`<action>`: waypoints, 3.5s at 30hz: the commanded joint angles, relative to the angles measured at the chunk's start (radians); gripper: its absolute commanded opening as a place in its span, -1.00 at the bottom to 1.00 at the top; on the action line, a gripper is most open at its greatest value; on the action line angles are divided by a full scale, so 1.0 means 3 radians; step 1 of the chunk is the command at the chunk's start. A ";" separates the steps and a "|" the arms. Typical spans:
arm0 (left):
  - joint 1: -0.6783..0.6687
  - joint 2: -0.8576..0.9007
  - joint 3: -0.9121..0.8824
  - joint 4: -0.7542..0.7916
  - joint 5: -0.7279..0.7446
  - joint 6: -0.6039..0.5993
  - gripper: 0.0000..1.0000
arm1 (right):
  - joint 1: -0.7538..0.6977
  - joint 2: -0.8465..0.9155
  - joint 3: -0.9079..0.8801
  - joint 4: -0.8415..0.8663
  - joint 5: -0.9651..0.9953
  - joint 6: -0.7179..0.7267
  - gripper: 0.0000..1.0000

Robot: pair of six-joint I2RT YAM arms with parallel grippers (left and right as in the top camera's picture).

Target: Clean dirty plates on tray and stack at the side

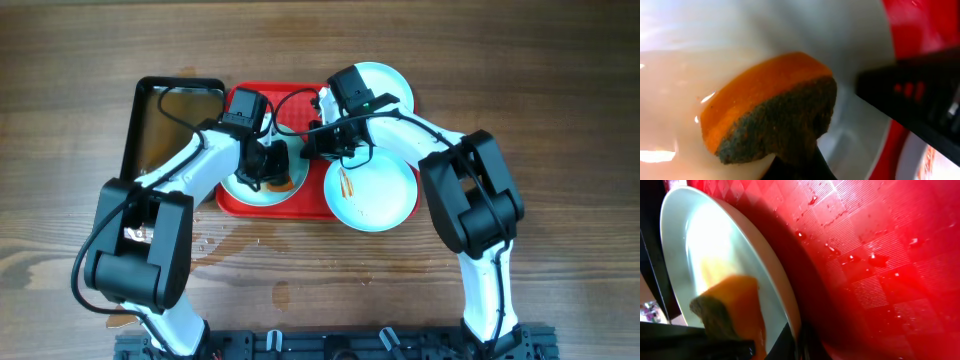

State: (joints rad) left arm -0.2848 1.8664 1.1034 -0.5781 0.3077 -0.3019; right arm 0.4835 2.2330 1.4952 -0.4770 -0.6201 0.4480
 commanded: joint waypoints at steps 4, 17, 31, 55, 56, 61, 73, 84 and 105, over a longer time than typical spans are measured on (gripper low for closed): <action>0.0230 0.0094 -0.0062 -0.0017 -0.0726 -0.0492 -0.92 | 0.0053 0.0214 -0.0039 -0.0031 -0.0123 0.0086 -0.91; 0.0245 -0.0113 0.0033 -0.0167 -0.0229 -0.0409 -0.92 | -0.0121 0.0165 -0.0032 -0.0061 -0.0184 -0.0039 -0.91; 0.0290 -0.0270 0.0175 -0.0179 -0.0589 -0.0413 -0.92 | -0.0122 -0.0420 -0.0029 -0.0470 0.0884 -0.0361 -0.91; 0.0435 -0.0135 0.0280 0.0543 0.0315 -0.0500 -0.92 | -0.0100 -0.0420 -0.0029 -0.0534 0.0919 -0.0357 -0.91; 0.0490 -0.0206 0.0294 0.0539 0.0350 -0.0500 -0.92 | -0.0100 -0.0420 -0.0029 -0.0534 0.0919 -0.0357 -0.92; 0.0701 -0.0721 0.0300 0.0333 0.0370 -0.0501 -0.92 | -0.0100 -0.0417 -0.0039 -0.0500 0.0940 -0.0354 -0.89; 0.1399 -0.1072 0.0299 -0.0408 -0.0601 -0.0498 -0.92 | 0.0029 -0.0197 -0.0039 -0.0280 0.0947 -0.0231 -0.31; 0.1431 -0.0821 0.0294 -0.0403 -0.0688 -0.0488 -0.92 | 0.0182 0.0022 -0.0004 -0.0273 0.0993 0.0170 -0.92; 0.1431 -0.0666 0.0294 -0.0306 -0.0797 -0.0490 -0.92 | 0.0942 -0.1200 0.0153 -0.0510 0.4986 -0.0950 -0.91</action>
State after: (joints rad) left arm 0.1417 1.6588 1.1778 -0.6758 0.0818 -0.4507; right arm 0.7128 1.8774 1.5284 -0.6613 0.5785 0.2321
